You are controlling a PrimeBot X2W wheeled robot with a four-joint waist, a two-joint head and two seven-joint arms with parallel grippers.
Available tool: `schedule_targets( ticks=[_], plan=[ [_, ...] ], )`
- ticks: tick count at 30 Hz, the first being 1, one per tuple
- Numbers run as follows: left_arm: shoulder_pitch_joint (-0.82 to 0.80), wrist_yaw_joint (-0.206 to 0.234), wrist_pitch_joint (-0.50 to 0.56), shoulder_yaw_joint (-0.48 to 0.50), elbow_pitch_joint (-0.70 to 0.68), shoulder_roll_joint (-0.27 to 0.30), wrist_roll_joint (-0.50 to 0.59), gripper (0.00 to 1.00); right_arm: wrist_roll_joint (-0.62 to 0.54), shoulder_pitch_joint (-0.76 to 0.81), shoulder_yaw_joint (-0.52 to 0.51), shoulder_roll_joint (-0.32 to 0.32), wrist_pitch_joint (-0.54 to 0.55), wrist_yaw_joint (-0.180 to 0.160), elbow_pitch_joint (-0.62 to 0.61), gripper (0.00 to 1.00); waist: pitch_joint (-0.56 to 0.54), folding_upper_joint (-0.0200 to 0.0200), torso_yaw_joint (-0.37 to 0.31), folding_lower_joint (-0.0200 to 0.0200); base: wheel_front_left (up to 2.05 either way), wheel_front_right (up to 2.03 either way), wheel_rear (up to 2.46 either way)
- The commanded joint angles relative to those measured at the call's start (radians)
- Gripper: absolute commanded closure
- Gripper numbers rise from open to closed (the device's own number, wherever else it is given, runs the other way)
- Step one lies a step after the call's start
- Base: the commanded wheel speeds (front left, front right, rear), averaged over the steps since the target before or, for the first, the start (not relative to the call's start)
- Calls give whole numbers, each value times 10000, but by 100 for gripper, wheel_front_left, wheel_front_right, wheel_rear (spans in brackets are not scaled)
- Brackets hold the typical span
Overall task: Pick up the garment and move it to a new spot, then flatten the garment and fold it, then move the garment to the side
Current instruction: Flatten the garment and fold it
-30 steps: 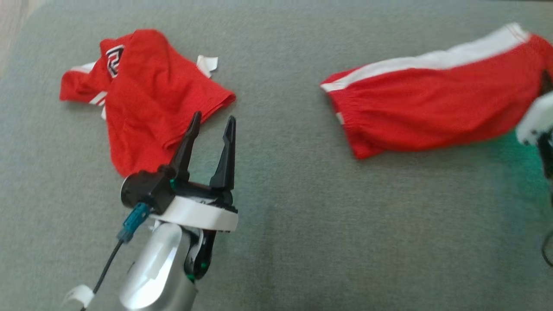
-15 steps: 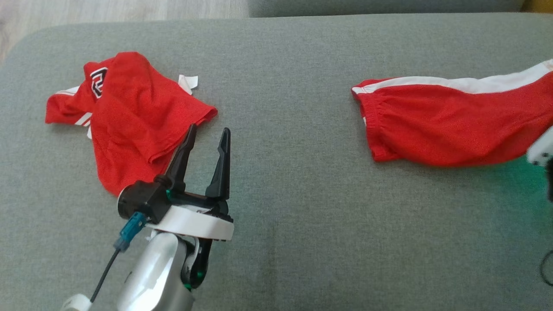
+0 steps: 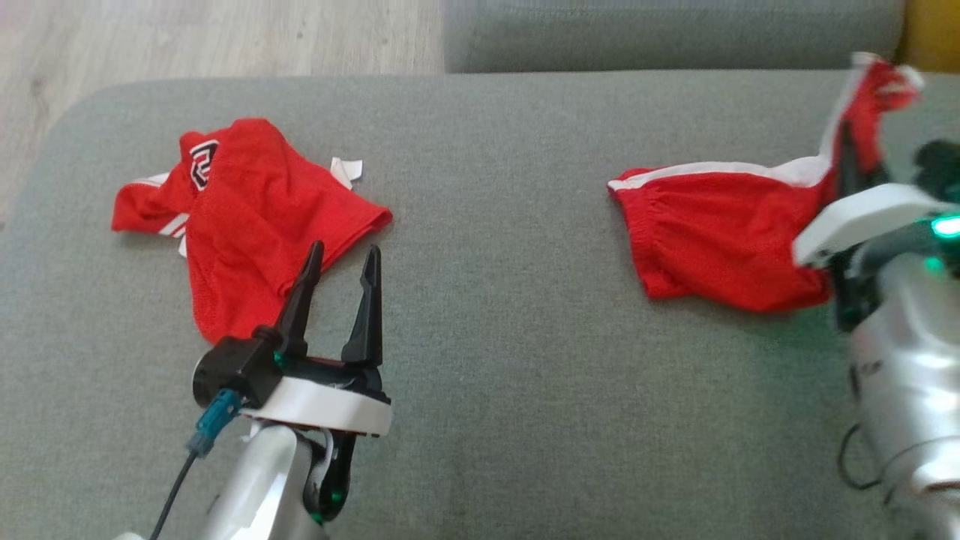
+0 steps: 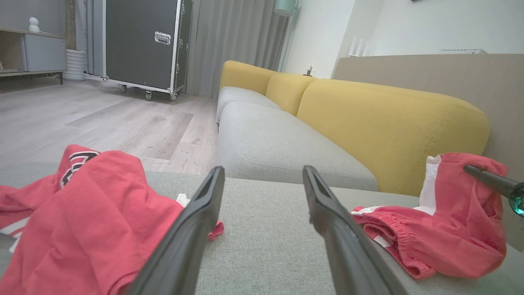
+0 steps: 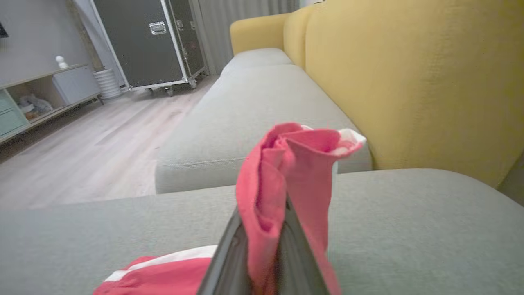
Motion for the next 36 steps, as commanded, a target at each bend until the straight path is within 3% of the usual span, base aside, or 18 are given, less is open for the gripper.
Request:
schedule_targets(
  ticks=[1, 6, 14, 28, 29, 36],
  plan=[
    [-189, -31, -80, 337, -269, 76, 79, 0, 90, 25, 311, 134, -132, -9, -363, 100, -96, 0, 14, 1, 0, 0, 0],
    [-32, -45, -80, 392, -284, 76, 54, 0, 841, 590, 1888, 459, -134, -9, -1142, 100, -313, 0, 57, 1, 0, 0, 0],
    [141, -33, -80, 453, -311, 76, 13, 0, 1849, 1148, 4108, 405, -134, -9, -1482, 100, -450, 0, 246, 1, 0, 0, 0],
    [125, 14, -80, 504, -297, 76, -51, 0, 2312, 1266, 7288, 659, -28, -9, -82, 100, -368, 0, 220, 1, 0, 0, 0],
    [133, 14, -80, 520, -281, 76, -46, 0, 2317, 1275, 7529, 679, -34, -9, 27, 0, -395, 0, 186, 1, 0, 0, 0],
    [182, 36, -80, 632, -333, 76, -89, 0, 3092, 1082, 8376, 623, -109, -9, -180, 0, -574, 0, -226, 1, 0, 0, 0]
  ],
)
